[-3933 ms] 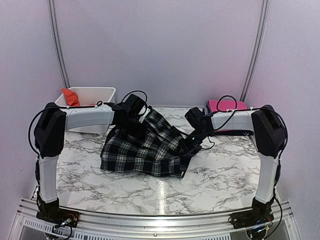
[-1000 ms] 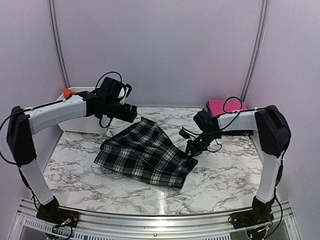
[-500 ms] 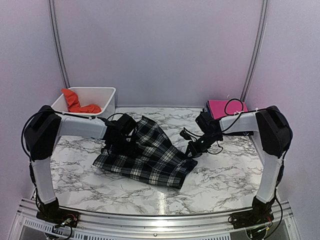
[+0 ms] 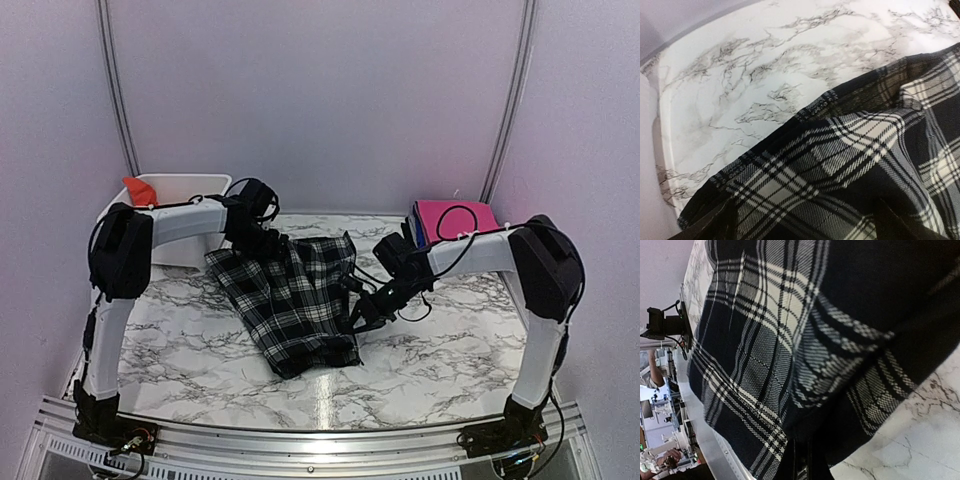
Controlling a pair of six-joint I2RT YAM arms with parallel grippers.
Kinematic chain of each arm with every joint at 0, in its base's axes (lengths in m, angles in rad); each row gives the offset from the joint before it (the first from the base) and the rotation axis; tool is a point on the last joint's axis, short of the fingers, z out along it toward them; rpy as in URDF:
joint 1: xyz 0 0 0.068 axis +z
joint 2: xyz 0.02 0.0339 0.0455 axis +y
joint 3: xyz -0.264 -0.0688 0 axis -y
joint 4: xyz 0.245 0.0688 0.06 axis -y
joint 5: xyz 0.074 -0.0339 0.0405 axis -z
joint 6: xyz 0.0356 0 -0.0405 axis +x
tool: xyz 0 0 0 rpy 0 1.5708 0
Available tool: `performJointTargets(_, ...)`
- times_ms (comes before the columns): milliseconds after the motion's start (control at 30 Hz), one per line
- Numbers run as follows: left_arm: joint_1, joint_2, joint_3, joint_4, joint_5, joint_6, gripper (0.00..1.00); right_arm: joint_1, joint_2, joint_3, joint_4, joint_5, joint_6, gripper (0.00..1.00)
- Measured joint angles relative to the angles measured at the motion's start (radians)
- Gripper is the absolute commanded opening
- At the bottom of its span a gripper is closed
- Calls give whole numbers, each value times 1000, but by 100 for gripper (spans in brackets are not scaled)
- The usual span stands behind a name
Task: Fold and stack the mixed laundry pile
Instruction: Fold the flattened skirt at the center of the board.
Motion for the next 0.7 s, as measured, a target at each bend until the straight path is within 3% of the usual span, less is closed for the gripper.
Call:
performJointTargets(267, -41, -360, -242, 71, 36, 62, 99, -32, -96, 15, -20, -47, 67, 0)
performJointTargets(433, -70, -529, -407, 142, 114, 60, 99, -48, -121, -106, 2, -39, 66, 0)
performJointTargets(600, -98, -527, -563, 174, 161, 27, 99, -60, -63, -196, 6, -47, 69, 0)
performJointTargets(700, -118, -448, -597, 175, 169, 3, 99, -60, -55, -195, 19, -51, 70, 0)
